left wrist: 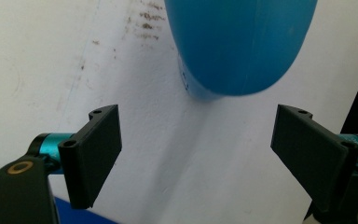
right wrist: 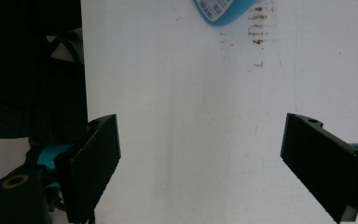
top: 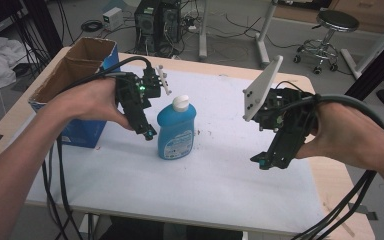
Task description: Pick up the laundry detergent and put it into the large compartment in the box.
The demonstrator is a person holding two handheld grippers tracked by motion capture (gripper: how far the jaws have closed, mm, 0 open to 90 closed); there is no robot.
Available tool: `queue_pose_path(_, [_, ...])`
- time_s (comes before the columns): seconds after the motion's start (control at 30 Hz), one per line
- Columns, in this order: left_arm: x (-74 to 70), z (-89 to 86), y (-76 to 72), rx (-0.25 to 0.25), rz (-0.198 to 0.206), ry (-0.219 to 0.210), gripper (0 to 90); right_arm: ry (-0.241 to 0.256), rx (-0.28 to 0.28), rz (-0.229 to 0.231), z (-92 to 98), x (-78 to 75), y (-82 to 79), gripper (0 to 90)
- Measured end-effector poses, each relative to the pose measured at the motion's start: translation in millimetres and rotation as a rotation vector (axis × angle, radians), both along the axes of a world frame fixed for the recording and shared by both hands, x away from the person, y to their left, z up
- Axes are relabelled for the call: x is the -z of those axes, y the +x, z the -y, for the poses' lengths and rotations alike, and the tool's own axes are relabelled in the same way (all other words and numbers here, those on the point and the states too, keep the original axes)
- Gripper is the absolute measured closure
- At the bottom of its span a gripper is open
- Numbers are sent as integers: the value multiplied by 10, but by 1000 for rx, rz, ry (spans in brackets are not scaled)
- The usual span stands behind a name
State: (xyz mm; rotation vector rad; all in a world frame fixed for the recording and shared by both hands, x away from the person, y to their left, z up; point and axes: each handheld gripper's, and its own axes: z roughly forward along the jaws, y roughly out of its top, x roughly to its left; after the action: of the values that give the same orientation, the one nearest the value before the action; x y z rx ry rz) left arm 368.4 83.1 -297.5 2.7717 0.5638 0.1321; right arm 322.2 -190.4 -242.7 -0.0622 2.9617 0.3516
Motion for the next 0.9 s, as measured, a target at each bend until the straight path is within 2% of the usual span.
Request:
queue_pose_path(0.07, [-12,35,-8,-17,-2,-9,162,-3,2,-1,5,2,5,111])
queue_pose_path(0.17, [-7,96,-19,-57,-3,4,162,3,3,1,12,4,10,110])
queue_pose_path(0.27, [-5,153,-18,-89,2,-1,162,4,10,1,16,0,7,111])
queue_pose_path(0.37, [-13,207,-19,-123,-3,-35,162,-3,7,3,17,3,11,110])
queue_pose_path(0.5, [-27,290,-25,-143,-13,-50,162,-6,5,1,24,16,12,110])
queue_pose_path(0.7, [-15,410,20,-188,-16,-46,162,-5,11,-1,22,25,5,110])
queue_pose_path(0.9, [15,511,49,-188,-14,-47,162,-5,10,0,29,27,10,111])
